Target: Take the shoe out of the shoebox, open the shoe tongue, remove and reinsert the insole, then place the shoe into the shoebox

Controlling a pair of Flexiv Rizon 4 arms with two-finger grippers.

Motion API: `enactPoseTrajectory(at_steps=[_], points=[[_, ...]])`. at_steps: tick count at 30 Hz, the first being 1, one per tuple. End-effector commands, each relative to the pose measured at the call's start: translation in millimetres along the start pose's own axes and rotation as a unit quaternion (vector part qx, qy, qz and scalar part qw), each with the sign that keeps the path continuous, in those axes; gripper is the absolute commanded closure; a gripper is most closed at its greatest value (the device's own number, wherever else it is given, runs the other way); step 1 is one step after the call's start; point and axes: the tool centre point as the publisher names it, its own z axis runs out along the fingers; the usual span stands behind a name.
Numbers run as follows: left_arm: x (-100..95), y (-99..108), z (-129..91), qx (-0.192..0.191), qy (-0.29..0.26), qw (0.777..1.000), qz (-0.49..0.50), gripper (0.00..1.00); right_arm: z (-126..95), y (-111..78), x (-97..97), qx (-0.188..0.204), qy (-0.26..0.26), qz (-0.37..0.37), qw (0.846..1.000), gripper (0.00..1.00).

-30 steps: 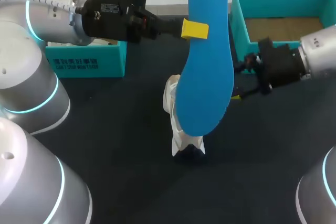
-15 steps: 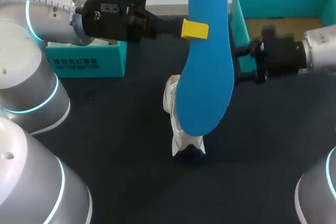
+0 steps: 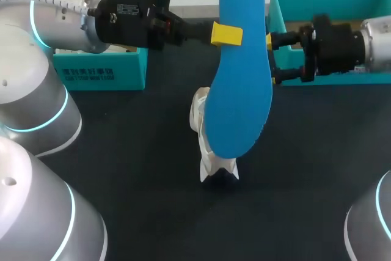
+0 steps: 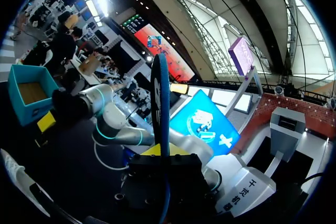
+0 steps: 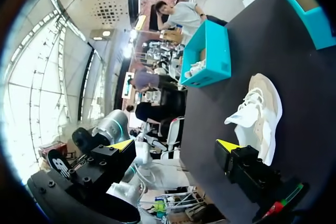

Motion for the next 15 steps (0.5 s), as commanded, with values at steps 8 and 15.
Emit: enactPoseTrajectory(at_steps=[8,15], points=[[-8.0,2,-8,-0.024,-0.016,0.998,0.061,1.0,1,-2.1,2.0,-0.003,-0.003,0.001,1.0,0.0],[-27.2,1,-35,-0.044,-0.046,0.964,0.259,1.0,1,-2.1,2.0,-0.003,-0.003,0.001,1.0,0.0]])
